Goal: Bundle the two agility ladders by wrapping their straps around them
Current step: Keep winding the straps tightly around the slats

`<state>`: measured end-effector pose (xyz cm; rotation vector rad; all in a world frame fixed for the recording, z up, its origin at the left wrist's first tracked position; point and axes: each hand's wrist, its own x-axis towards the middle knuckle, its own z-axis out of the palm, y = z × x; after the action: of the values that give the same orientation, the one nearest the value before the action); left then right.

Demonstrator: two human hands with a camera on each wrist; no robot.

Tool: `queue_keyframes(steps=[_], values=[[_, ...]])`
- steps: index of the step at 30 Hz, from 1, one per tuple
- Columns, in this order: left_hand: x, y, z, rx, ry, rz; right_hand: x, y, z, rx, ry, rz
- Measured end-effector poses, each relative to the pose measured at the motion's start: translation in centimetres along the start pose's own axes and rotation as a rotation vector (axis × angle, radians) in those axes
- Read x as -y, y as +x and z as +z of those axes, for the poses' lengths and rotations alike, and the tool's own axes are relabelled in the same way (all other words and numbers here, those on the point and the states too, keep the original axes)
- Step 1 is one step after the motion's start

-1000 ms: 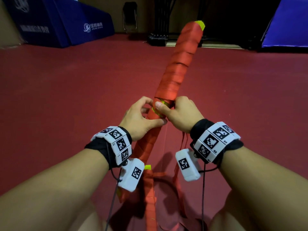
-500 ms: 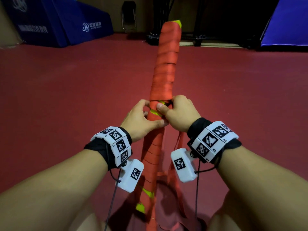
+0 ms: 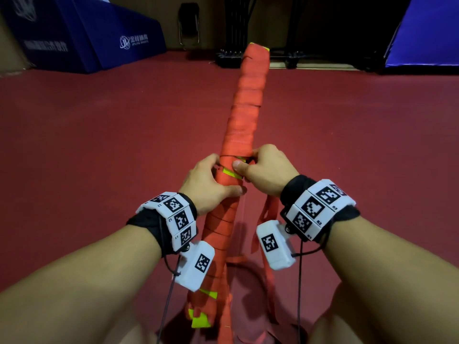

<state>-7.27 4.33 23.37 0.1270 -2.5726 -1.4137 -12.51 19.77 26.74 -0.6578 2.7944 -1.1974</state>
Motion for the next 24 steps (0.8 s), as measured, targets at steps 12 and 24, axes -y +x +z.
queue_keyframes(steps=[12, 24], values=[[-1.2, -0.6, 0.3, 0.148, -0.103, -0.048, 0.4, -0.3, -0.1, -0.036, 0.025, -0.012], [0.8, 0.1, -0.1, 0.272, -0.334, -0.055, 0.3, -0.3, -0.7, -0.023, -0.007, -0.072]])
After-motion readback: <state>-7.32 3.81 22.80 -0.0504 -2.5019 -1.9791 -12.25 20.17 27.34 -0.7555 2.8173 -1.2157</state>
